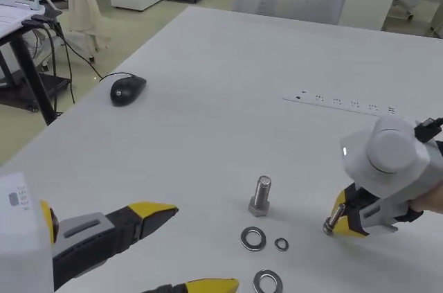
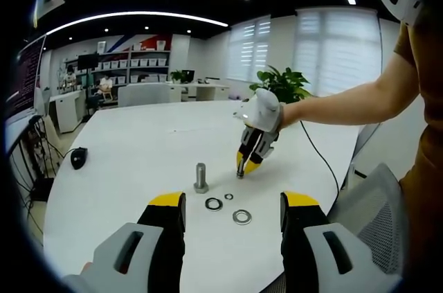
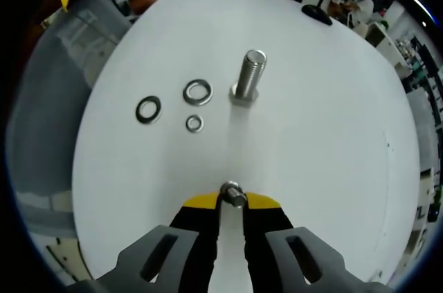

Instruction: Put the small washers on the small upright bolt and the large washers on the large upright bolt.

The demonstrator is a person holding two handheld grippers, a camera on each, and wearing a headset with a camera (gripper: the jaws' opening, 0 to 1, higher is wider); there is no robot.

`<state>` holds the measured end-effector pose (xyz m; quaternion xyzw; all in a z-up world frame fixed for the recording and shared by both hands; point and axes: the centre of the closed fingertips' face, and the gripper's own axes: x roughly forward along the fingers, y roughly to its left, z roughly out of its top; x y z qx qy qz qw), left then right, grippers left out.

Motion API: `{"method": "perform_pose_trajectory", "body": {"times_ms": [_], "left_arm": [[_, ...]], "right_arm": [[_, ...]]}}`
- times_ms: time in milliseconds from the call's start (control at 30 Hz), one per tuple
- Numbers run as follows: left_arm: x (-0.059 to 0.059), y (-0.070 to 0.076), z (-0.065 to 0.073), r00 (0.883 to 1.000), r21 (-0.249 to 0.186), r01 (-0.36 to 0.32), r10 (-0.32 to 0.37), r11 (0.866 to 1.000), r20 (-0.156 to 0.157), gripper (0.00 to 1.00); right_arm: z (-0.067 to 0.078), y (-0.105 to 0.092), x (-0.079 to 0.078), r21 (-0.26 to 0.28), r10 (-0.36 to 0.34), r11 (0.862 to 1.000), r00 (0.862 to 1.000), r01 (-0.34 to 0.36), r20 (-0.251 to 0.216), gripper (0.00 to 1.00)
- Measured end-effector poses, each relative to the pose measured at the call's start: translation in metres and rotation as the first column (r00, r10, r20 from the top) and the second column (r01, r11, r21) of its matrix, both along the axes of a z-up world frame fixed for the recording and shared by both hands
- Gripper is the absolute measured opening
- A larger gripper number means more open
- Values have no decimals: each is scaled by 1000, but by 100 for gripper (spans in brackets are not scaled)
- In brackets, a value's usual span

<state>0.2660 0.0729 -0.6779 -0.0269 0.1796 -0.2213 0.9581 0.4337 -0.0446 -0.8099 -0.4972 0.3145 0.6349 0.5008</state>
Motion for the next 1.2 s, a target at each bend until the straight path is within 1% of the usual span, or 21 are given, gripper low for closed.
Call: {"method": "perform_pose_trajectory", "body": {"times_ms": [333, 700, 833, 1000, 1033, 1133, 1200], "left_arm": [[0, 0, -2, 1000, 4, -2, 2, 1000, -4, 54], [0, 0, 0, 1000, 4, -3, 3, 1000, 0, 54], [-1, 0, 2, 1000, 7, -3, 3, 1000, 6, 54], [-2, -1, 3, 1000, 12, -3, 3, 1000, 4, 54], [-3, -1, 2, 1000, 12, -3, 3, 1000, 2, 54], [-5, -3, 4, 1000, 11, -2, 2, 1000, 9, 54], [-6, -3, 4, 1000, 13, -1, 1, 1000, 6, 54]], "right_arm": [[-6, -3, 1, -8, -2, 1000, 1000, 2, -1, 15], [-2, -4, 3, -3, -15, 1000, 1000, 15, 3, 15], [1, -6, 0, 1, -19, 1000, 1000, 19, 4, 15], [2, -9, -4, -3, -17, 1000, 1000, 17, 7, 15], [2, -9, -5, -3, -16, 1000, 1000, 16, 7, 15], [4, -11, -9, -2, -16, 1000, 1000, 16, 5, 15], [4, -11, -12, 1, -19, 1000, 1000, 19, 3, 15]]}}
